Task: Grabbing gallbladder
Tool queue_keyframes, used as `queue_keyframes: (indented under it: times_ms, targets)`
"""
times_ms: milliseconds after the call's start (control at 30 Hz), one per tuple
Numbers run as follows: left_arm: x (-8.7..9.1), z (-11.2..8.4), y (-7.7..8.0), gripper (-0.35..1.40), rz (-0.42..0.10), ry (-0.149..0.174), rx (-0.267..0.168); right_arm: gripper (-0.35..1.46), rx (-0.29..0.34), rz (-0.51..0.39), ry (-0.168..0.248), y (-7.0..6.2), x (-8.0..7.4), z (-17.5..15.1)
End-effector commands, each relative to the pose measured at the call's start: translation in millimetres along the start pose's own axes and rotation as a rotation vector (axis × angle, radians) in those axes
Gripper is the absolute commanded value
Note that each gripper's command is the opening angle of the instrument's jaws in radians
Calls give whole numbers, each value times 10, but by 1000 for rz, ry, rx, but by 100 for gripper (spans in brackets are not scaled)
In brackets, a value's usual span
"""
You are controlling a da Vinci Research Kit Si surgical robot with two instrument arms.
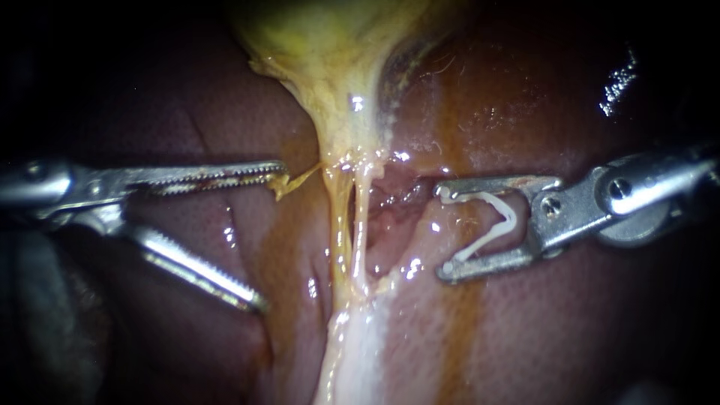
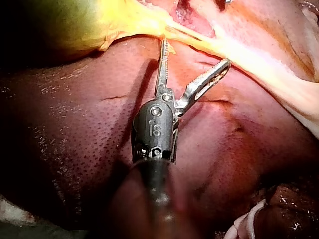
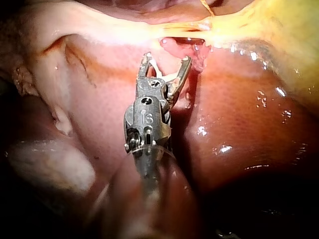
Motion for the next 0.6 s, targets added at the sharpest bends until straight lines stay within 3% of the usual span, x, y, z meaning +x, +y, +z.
queue_keyframes:
  times_ms: [33, 167, 600]
  targets:
    - [0, 0, -1, 113, 0, 0, -1, 50, 0, 0, 0, 0, 0, 0]
    - [-2, 2, -10, 109, 7, 0, -3, 50, 0, 0, 0, 0, 0, 0]
    - [-11, 31, -74, 98, 8, 0, 8, 50, 1, 0, 0, 0, 0, 0]
